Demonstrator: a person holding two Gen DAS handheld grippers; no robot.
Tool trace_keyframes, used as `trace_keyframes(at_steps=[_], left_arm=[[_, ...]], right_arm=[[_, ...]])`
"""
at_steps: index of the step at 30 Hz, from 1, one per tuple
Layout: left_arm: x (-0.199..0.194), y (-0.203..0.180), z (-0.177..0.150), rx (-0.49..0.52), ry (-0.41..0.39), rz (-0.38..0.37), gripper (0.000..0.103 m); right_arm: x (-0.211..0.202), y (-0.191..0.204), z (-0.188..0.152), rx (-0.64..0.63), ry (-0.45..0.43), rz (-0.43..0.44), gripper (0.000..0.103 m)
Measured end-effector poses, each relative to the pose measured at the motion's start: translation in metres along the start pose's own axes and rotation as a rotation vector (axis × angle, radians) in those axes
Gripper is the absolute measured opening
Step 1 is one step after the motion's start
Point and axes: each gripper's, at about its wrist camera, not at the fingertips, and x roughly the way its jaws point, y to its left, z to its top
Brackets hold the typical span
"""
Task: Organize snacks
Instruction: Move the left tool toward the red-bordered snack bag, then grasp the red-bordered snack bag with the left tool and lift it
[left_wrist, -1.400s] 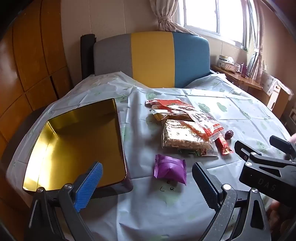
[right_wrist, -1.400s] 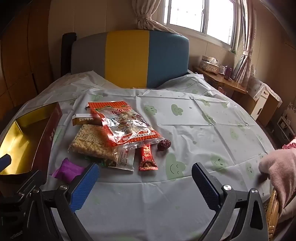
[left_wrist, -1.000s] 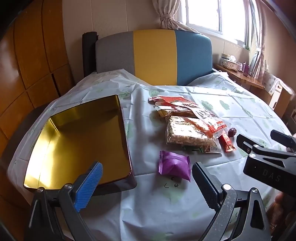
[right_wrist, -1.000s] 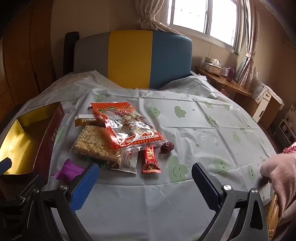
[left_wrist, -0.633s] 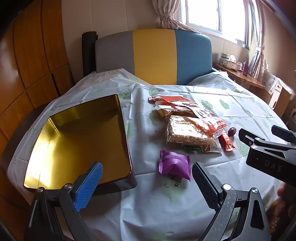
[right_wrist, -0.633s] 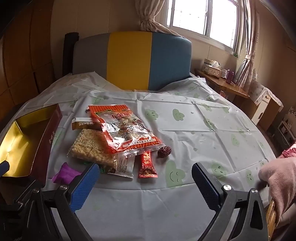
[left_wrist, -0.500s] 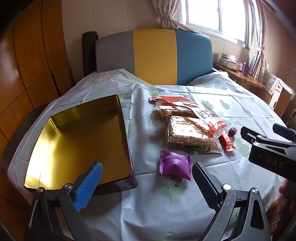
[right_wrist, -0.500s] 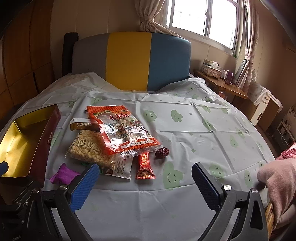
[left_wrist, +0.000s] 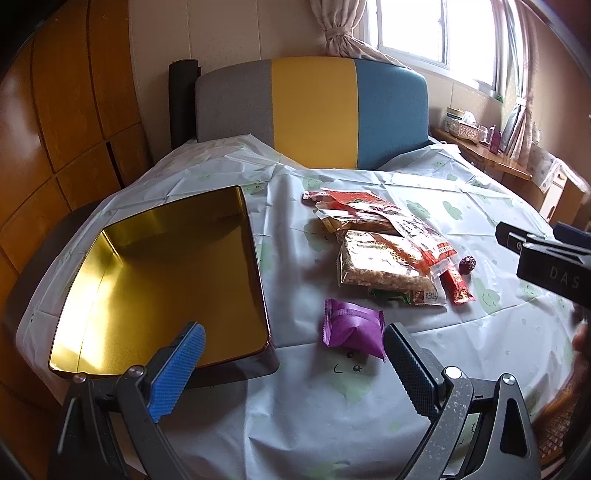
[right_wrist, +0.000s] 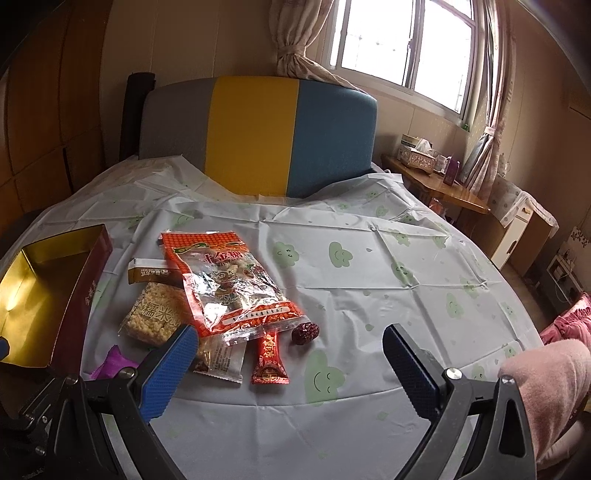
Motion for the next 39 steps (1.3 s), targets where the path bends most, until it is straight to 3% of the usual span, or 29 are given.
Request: trace_keyframes(at_steps=[15, 28, 35, 38, 39], left_arm=[[0.000, -0.003, 0.002, 0.017, 0.001, 0.005, 0.098], [0.005, -0.012, 0.002, 0.051, 0.022, 0.005, 0.098], [0.015, -0.009, 0.021, 0.025, 0.059, -0.055, 0.079], [0.027, -0.009, 0.036, -0.011, 0.097, -0.125, 0.058], [0.031, -0.010, 0.043, -0.027, 0.111, -0.162, 0.055]], right_arm=[[0.012, -0.029, 0.041, -0.057, -0.051, -0.040, 0.101], [0.063, -0.081, 0.058, -0.053, -0.050, -0.057, 0.101], [0.093, -0.111, 0.053, 0.127, 0.056, 0.009, 0.101], [0.093, -0.117, 0.051, 0.161, 0.071, 0.017, 0.101], [0.092, -0.118, 0.051, 0.164, 0.069, 0.020, 0.101]])
